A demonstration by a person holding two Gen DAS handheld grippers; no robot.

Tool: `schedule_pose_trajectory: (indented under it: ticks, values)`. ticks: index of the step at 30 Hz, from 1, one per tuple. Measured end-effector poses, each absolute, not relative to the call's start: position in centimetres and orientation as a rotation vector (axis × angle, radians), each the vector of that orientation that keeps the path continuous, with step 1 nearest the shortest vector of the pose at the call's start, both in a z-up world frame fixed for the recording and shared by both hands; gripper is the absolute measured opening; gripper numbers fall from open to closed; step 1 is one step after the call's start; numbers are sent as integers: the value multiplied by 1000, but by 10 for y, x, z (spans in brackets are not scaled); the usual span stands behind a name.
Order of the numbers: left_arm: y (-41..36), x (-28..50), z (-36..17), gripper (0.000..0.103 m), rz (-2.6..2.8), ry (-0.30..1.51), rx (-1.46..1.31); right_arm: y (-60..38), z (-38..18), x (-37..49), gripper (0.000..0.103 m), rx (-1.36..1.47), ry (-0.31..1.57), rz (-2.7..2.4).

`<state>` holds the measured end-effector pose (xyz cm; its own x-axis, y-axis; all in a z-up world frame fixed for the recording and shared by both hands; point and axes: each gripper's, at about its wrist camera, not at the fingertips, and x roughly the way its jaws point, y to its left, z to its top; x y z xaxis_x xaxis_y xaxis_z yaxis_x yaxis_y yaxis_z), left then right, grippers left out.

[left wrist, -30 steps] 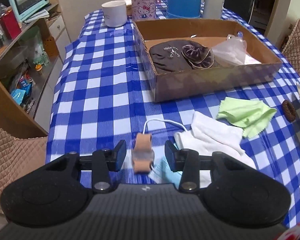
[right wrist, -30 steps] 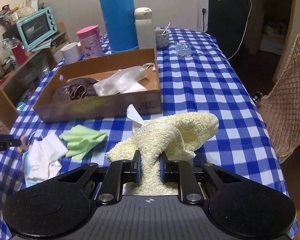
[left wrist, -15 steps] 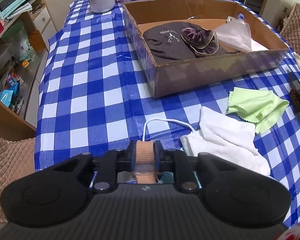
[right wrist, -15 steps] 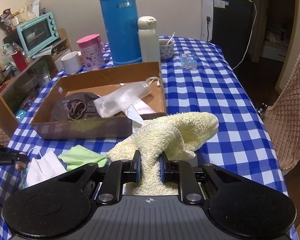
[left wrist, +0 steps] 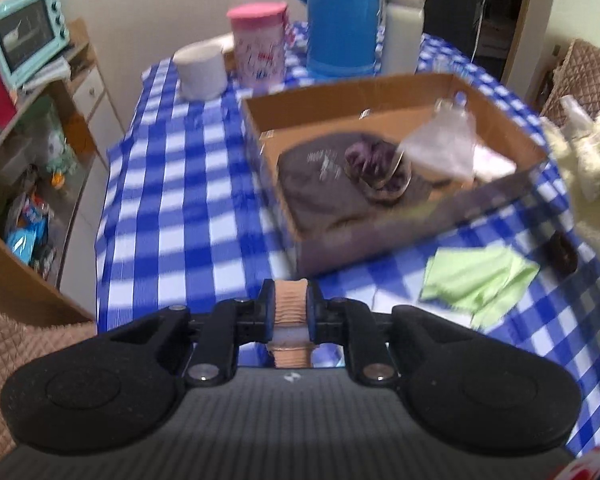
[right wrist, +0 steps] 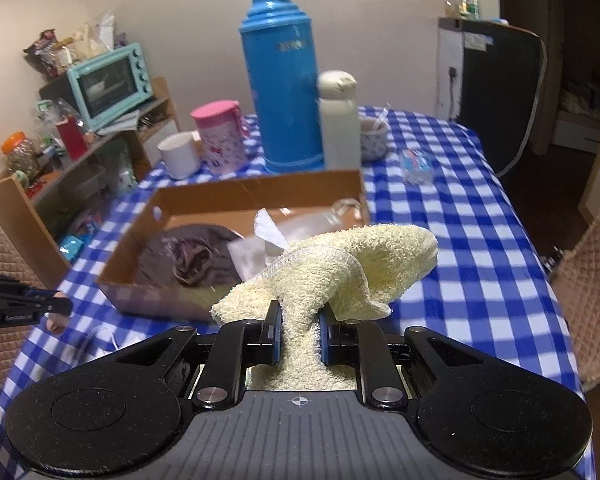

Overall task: Organize soft objects
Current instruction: 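Carry the cream towel and tan clip over the cardboard box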

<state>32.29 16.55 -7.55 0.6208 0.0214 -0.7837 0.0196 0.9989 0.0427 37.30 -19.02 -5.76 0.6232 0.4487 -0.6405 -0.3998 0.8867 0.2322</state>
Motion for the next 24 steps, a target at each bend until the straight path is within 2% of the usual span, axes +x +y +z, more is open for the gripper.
schedule_pose_trajectory:
  ticks: [14, 24]
  values:
    - [124, 385, -38, 14, -70, 793, 111, -149, -33, 410, 18, 31, 660, 605]
    - [113, 424, -35, 14, -88, 771, 125, -133, -29, 445, 18, 12, 606, 623]
